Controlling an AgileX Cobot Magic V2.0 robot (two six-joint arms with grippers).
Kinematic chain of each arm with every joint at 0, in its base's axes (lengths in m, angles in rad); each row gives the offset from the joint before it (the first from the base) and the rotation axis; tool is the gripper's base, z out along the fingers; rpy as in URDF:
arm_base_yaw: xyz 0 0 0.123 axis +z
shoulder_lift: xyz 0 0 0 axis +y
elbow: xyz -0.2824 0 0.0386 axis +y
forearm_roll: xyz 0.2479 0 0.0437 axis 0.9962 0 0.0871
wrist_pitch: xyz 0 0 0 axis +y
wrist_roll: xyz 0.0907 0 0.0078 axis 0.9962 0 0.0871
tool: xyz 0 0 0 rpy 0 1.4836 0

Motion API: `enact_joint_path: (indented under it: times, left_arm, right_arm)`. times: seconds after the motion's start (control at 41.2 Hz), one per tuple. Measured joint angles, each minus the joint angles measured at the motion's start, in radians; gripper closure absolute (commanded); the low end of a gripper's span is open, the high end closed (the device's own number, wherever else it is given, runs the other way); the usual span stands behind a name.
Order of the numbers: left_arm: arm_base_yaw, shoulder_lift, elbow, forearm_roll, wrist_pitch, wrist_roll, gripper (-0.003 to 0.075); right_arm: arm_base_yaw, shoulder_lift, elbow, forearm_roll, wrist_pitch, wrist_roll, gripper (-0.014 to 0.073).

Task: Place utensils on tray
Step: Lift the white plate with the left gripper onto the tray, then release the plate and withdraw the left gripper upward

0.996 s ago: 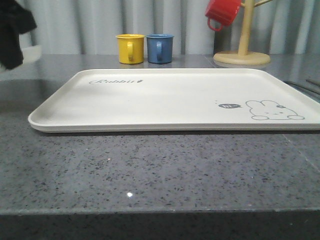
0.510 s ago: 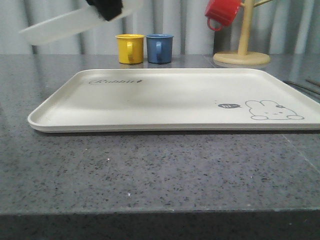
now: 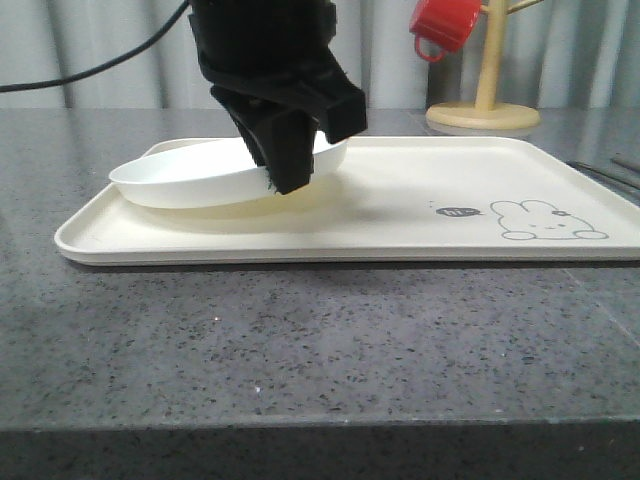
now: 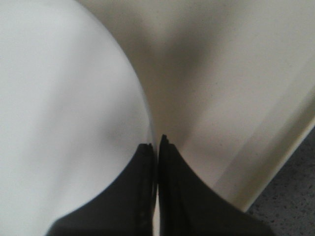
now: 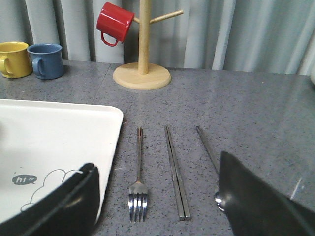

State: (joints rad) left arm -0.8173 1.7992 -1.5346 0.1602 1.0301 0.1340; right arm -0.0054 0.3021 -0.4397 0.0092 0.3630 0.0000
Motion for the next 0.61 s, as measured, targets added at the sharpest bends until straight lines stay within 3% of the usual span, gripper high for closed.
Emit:
enact_joint_path:
  times: [0.073, 0.219, 0.291, 0.461, 0.607]
  left_arm:
    - [0.0, 0.008, -0.001, -0.001, -0.004, 0.0, 0.0659]
    - [0.0, 0.009, -0.002, -0.009, -0.005, 0.0, 0.0447]
    - [0.0, 0.009, -0.004, -0.013, -0.005, 0.0, 0.0378]
    - [0.006, -0.036, -0.004, -0.043, -0.027, -0.003, 0.037]
    - [0.058, -0.14, -0.006, -0.056, -0.05, -0.02, 0.0459]
  right_arm:
    - [0.0, 0.0, 0.0, 0.0, 0.0, 0.0, 0.0057]
    - [0.0, 0.0, 0.0, 0.0, 0.0, 0.0, 0.0057]
    - [0.0, 0.0, 0.0, 0.0, 0.0, 0.0, 0.0057]
    - [0.0, 0.0, 0.0, 0.0, 0.0, 0.0, 0.0057]
    - [0.0, 0.0, 0.0, 0.0, 0.0, 0.0, 0.0057]
